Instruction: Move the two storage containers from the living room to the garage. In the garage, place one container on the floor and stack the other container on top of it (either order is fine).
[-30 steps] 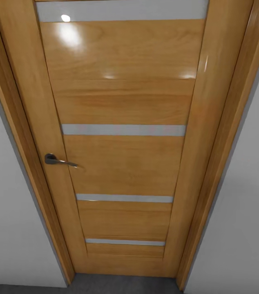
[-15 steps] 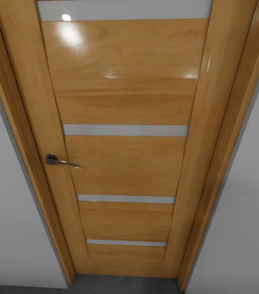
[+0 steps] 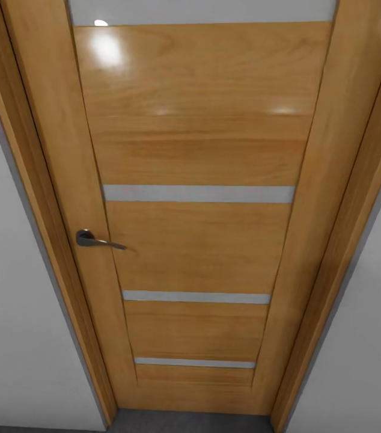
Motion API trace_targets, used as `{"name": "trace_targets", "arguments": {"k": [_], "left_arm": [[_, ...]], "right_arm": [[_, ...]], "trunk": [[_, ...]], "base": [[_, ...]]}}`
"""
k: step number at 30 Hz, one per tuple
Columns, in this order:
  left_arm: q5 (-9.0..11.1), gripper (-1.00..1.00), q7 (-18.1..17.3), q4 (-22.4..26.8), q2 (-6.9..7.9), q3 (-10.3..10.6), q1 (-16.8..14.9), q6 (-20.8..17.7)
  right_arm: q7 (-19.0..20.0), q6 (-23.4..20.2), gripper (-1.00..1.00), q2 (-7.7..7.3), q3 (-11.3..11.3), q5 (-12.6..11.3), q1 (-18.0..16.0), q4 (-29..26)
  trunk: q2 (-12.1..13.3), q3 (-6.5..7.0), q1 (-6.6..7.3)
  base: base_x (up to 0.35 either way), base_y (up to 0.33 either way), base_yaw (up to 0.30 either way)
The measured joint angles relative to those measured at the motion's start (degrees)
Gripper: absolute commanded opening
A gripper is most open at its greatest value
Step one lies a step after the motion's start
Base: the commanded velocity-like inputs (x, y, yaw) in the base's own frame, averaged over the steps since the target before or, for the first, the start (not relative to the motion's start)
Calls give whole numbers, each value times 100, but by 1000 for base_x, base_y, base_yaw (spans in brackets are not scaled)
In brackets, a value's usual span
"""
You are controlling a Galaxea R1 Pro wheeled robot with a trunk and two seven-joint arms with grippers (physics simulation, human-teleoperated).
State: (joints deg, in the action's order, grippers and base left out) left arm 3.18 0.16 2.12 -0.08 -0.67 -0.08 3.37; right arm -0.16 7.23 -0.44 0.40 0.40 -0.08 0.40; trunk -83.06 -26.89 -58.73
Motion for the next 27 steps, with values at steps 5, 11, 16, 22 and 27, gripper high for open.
{"name": "trace_targets", "arguments": {"k": [5, 11, 16, 22, 27], "left_arm": [[0, 100, 0, 0, 0, 0, 0, 0], [0, 100, 0, -1, 0, 0, 0, 1], [0, 100, 0, -2, 0, 0, 0, 1], [0, 100, 0, -2, 0, 0, 0, 1], [0, 100, 0, -3, -2, 1, 0, 2]], "right_arm": [[0, 19, 100, -9, -3, 1, 0, -17], [-28, -3, 100, -180, -27, 7, -1, -222], [-196, -199, 100, -568, -85, -46, -6, -1047], [-550, -368, 100, -800, -113, -86, -349, -1456], [-777, -400, 100, -822, -101, -66, -948, -1446]], "trunk": [[0, 0, 0], [0, 1, 0], [0, 2, 0], [1, 2, 0], [1, 2, 0]], "base": [[1, 2, 0], [0, 0, 0], [0, 0, 0], [0, 0, 0], [0, 0, 0]]}}
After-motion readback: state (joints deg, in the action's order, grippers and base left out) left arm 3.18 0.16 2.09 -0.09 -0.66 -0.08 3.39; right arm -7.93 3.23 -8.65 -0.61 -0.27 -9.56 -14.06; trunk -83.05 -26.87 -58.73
